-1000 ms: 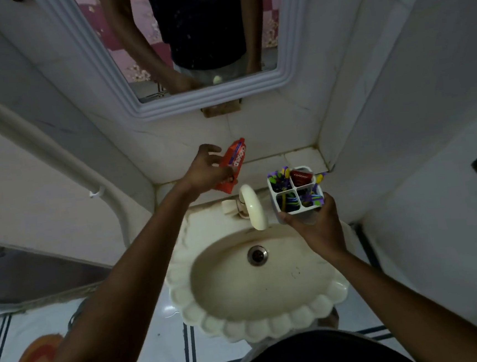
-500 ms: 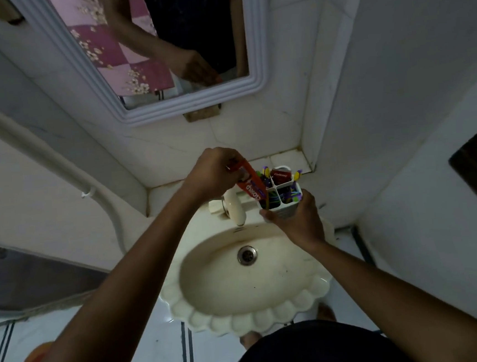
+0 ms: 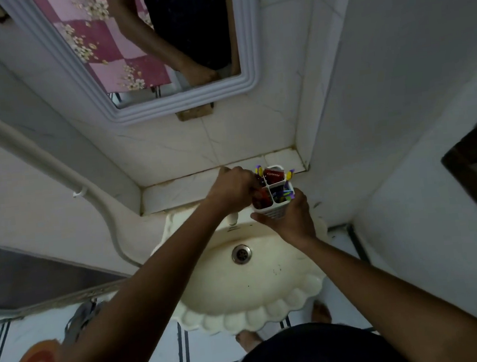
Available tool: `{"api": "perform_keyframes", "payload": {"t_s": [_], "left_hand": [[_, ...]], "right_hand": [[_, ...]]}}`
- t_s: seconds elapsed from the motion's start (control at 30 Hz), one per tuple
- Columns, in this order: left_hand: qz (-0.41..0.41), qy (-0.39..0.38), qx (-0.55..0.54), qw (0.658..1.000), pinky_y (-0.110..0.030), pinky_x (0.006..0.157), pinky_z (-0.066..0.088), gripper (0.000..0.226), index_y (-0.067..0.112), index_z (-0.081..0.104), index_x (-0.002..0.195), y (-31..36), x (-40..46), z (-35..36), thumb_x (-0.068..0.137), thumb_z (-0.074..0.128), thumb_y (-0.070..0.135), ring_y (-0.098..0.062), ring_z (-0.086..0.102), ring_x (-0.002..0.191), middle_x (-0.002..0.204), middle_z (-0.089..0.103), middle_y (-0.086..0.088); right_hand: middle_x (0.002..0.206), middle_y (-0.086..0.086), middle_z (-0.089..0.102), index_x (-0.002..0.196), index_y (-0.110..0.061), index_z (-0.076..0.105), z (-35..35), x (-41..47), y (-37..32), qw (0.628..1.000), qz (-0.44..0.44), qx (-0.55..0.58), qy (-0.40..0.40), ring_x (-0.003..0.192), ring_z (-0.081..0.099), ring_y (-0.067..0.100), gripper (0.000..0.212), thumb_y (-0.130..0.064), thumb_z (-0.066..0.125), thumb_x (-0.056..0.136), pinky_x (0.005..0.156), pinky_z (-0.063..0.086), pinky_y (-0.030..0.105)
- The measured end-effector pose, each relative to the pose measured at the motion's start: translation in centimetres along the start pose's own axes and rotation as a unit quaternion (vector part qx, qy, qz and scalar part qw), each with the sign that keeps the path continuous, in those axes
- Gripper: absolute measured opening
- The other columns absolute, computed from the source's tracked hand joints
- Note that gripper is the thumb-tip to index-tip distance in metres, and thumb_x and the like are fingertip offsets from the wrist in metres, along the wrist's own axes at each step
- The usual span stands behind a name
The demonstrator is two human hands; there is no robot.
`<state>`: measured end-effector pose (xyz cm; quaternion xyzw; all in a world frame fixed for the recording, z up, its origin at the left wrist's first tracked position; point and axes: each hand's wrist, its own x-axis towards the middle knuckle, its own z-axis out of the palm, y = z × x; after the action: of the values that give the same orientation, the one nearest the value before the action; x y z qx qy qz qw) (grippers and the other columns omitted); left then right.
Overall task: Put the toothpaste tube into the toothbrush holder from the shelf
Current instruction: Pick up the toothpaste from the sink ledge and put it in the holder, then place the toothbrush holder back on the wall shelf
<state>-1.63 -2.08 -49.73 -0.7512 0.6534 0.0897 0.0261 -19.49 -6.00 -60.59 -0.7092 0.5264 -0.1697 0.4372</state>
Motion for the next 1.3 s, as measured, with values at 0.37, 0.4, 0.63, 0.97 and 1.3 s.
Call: {"api": "perform_keyframes", "payload": {"t_s": [0.37,0.4,0.63,0.97,1.3], "left_hand": [[-0.083,0.117,-0.294,0.945,-0.039,0.098,0.058,0.022,0.019,0.081,0.116,-2.3,-0.2,1.1,0.100,0.070,0.028,-0.013,0.074,0.106,0.119,0.080,0.006],[-0.099,0.138,-0.324,0.931,-0.037,0.096,0.060,0.022,0.017,0.081,0.116,-2.7,-0.7,1.2,0.101,0.070,0.028,-0.011,0.075,0.102,0.116,0.081,0.005],[-0.169,0.188,-0.365,0.896,-0.038,0.099,0.057,0.032,0.016,0.076,0.125,-5.3,-3.9,1.7,0.104,0.067,0.038,-0.015,0.071,0.110,0.125,0.076,0.003],[-0.141,0.248,-0.309,0.907,-0.045,0.109,0.052,0.043,0.019,0.071,0.136,-4.7,-6.3,-0.3,0.104,0.066,0.047,-0.017,0.065,0.127,0.136,0.071,0.002],[-0.125,0.368,-0.227,0.893,-0.044,0.104,0.054,0.039,0.018,0.072,0.132,-2.9,-8.5,-10.6,0.102,0.069,0.043,-0.021,0.067,0.122,0.130,0.074,0.000]], "right_hand": [[0.161,0.008,0.060,0.171,-0.017,0.025,0.0,0.1,-0.6,0.994,-0.017,0.103,0.011,0.144,0.065,0.029,0.138,-0.043,0.110,0.066,0.115,0.058,0.051],[0.159,0.007,0.063,0.170,-0.018,0.028,0.0,0.1,-0.8,0.994,-0.023,0.108,0.016,0.141,0.066,0.027,0.135,-0.040,0.110,0.066,0.114,0.059,0.050],[0.136,0.000,0.071,0.152,-0.014,0.053,0.0,0.6,-2.5,0.990,-0.032,0.117,0.070,0.125,0.072,0.024,0.110,-0.037,0.112,0.061,0.095,0.062,0.035],[0.138,-0.007,0.070,0.152,-0.021,0.057,-2.6,0.3,-7.1,0.972,-0.102,0.139,0.162,0.124,0.069,0.015,0.112,-0.051,0.110,0.058,0.101,0.063,0.035],[0.122,-0.016,0.074,0.139,-0.028,0.062,-11.3,-0.6,-17.7,0.926,-0.230,0.226,0.197,0.101,0.068,-0.019,0.100,-0.069,0.103,0.057,0.078,0.054,0.007]]}}
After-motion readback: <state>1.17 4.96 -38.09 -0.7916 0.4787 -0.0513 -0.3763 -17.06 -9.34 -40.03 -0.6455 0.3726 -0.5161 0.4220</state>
